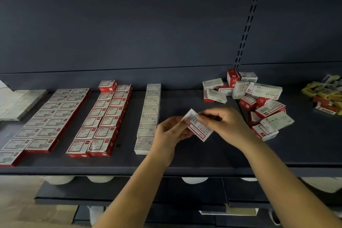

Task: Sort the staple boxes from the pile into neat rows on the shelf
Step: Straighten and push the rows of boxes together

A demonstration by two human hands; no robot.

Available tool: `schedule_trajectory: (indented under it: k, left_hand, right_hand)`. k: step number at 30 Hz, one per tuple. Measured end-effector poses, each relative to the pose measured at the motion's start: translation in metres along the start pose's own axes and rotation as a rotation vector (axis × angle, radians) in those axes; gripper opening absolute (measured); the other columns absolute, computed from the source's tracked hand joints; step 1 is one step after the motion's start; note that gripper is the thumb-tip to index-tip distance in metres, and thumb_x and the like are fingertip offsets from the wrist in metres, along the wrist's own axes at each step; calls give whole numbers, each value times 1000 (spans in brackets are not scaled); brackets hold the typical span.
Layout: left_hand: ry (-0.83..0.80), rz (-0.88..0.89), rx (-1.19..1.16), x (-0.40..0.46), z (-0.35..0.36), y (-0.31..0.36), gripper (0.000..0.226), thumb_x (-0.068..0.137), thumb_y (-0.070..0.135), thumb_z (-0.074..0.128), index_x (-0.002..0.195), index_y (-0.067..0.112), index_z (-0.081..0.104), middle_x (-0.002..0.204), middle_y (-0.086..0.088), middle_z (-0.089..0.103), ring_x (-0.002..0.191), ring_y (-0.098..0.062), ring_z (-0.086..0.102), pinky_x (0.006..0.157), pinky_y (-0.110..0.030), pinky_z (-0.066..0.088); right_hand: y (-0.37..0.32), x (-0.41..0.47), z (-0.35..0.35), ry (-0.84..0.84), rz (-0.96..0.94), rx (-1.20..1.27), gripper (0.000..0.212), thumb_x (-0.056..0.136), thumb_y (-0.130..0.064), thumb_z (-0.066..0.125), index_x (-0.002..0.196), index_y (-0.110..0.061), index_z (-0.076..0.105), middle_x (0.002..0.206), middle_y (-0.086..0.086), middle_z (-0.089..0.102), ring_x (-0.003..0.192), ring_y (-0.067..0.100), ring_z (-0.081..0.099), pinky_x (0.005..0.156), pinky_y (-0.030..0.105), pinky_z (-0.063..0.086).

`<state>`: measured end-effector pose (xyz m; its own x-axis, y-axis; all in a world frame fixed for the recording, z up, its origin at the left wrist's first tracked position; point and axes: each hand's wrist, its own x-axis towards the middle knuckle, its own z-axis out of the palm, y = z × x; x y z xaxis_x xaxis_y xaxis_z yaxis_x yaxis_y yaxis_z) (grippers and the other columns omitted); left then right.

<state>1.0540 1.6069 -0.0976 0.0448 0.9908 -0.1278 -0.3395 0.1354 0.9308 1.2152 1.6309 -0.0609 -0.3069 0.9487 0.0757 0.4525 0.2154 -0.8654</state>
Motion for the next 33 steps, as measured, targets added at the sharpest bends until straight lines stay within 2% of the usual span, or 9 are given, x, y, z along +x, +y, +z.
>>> schedule_trajectory:
  k: [3, 5, 7, 9, 12, 16, 19, 23, 33]
  left_hand:
    - [-2, -8, -30, -1, -1, 0, 27, 72, 21, 66, 92, 2, 64, 85, -12, 71, 80, -23, 68, 81, -35, 56]
    - [2, 1, -35, -2, -2, 1, 29, 70, 20, 67, 93, 2, 65, 85, -11, 72, 79, -22, 69, 74, -31, 56]
    - [-4, 12, -7, -2, -2, 3, 30, 70, 21, 67, 93, 3, 67, 84, -8, 72, 79, -19, 68, 71, -28, 55]
    - [-22, 19, 42, -3, -1, 6, 24, 70, 20, 66, 89, 6, 68, 79, -4, 72, 75, -15, 68, 66, -24, 53]
    - [-49, 49, 100, -4, 1, 8, 11, 76, 11, 64, 86, 6, 68, 73, -1, 71, 68, -11, 67, 61, -19, 51]
    - [0, 8, 53, -4, -2, 6, 19, 81, -3, 61, 95, 8, 66, 82, -3, 72, 77, -14, 68, 67, -24, 54]
    - [13, -29, -71, -5, -4, 4, 33, 78, -9, 60, 106, 7, 61, 93, -7, 71, 88, -20, 68, 75, -28, 57]
    - [63, -19, -212, -9, -7, 3, 41, 67, -1, 65, 107, 7, 61, 95, -11, 72, 87, -20, 69, 74, -28, 57]
    - [87, -30, -264, -12, -9, -1, 42, 74, 12, 63, 115, 1, 61, 105, -17, 69, 91, -22, 68, 76, -29, 56]
  right_hand:
    - [3, -6, 2, -26, 54, 125, 6, 84, -26, 65, 88, -30, 67, 82, -14, 70, 77, -5, 64, 62, 6, 46]
    - [4, -9, 5, -38, 68, 159, 7, 84, -27, 65, 85, -33, 66, 81, -14, 70, 77, -4, 64, 60, 8, 46]
    - [3, -11, 6, -26, 83, 210, 6, 84, -30, 62, 89, -31, 66, 80, -15, 70, 74, -1, 64, 57, 12, 48]
    - [1, -12, 8, -38, 88, 283, 8, 85, -28, 61, 91, -27, 67, 71, -16, 68, 59, -1, 59, 48, 12, 43]
    - [-1, -10, 10, -75, 104, 362, 9, 84, -19, 65, 93, -20, 67, 71, -4, 69, 54, 9, 60, 44, 17, 42]
    - [4, -6, 13, 10, 182, 552, 5, 86, -6, 61, 87, -8, 65, 71, 9, 68, 58, 17, 66, 52, 24, 53]
    - [8, -8, 15, 102, 188, 694, 11, 86, -6, 59, 96, -6, 63, 81, 12, 70, 68, 21, 69, 57, 25, 55]
    - [11, -12, 23, 168, 164, 795, 18, 86, -7, 56, 104, -6, 59, 89, 9, 71, 76, 25, 70, 64, 27, 56]
    - [14, -15, 29, 217, 121, 796, 19, 86, -4, 55, 104, -11, 56, 84, 6, 72, 74, 24, 70, 62, 26, 56]
